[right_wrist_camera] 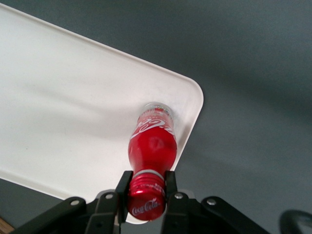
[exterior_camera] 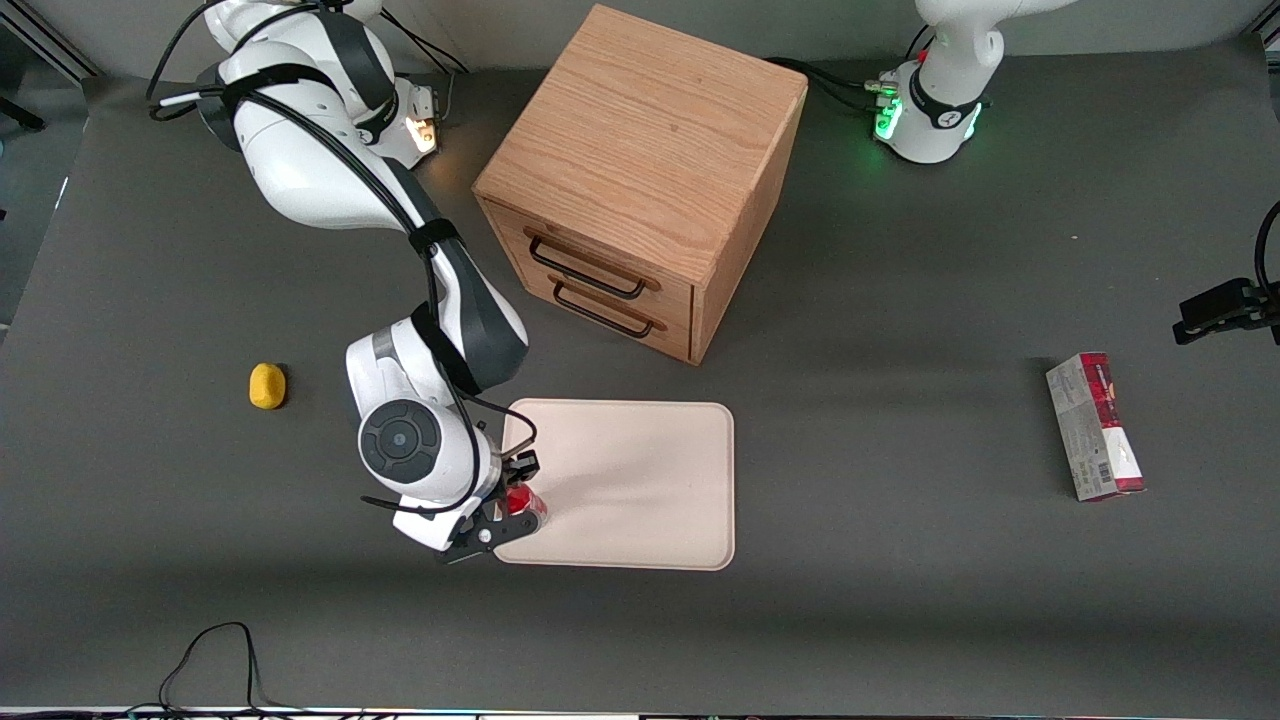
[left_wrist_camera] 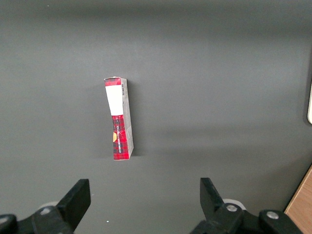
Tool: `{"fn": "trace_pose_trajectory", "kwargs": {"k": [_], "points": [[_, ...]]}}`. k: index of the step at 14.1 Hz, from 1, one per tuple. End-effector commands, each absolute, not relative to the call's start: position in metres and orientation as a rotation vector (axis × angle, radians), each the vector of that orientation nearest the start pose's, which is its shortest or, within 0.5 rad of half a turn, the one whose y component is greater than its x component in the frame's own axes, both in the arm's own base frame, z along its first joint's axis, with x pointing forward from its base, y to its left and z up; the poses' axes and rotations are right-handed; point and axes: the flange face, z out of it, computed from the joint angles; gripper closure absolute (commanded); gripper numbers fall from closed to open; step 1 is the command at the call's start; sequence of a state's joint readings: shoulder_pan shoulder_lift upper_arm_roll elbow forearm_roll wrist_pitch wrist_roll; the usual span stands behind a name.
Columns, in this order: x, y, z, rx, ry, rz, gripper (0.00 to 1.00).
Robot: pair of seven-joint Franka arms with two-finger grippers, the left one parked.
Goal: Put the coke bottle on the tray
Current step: 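Lower the bottle onto the tray and open the right gripper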
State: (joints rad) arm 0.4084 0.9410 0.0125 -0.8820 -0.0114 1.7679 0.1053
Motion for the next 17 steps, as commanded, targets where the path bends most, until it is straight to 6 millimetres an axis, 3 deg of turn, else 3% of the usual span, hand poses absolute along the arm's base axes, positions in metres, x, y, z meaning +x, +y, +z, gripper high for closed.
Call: {"fn": "trace_pose_trajectory", "kwargs": {"k": [1,2,3,8,10,12,17], "points": [[0.716,0.317,0.324,-3.118,-0.506,0.05,0.32],[0.716,0.317,0.324,-3.116,-0.505,0.051,0.13],[0.716,0.317,0.325,-3.117,-0.506,0.048,0.0],[0.715,0.316,0.339,-3.117,-0.502,0.033,0.0],[0.712,0.317,0.371,-3.114,-0.504,-0.006,0.0],[0.7,0.308,0.415,-3.127,-0.493,0.037,0.0],[0.647,0.26,0.532,-3.187,-0.412,0.187,0.0]]}}
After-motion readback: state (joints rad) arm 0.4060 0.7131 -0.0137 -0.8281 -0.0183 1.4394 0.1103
